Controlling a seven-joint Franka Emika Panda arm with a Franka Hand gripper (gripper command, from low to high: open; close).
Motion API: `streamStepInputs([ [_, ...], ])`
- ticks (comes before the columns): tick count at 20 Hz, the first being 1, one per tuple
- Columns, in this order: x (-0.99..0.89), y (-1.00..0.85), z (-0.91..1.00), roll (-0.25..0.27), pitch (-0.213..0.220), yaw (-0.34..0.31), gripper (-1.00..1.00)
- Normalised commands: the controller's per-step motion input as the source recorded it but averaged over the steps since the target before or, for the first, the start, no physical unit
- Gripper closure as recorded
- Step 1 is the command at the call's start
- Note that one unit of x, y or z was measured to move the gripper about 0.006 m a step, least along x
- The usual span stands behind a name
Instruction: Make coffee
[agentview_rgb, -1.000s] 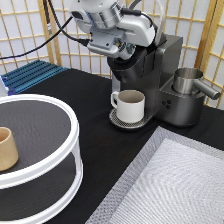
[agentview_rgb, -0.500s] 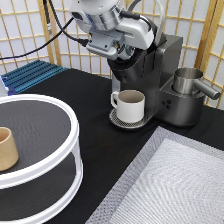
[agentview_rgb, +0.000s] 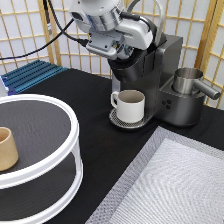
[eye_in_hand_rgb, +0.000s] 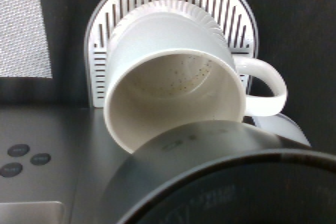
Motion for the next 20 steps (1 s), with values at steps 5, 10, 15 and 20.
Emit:
streamStepInputs([
  [5, -0.01, 0.14, 0.00, -0.077, 0.000, 0.001, 1.00],
  [10, 0.00, 0.22, 0.02, -0.154, 0.000, -0.039, 1.00],
  [15, 0.00, 0.33, 0.05, -0.217, 0.000, -0.047, 1.00],
  [20, -0.01, 0.34, 0.07, -0.204, 0.000, -0.036, -1.00],
])
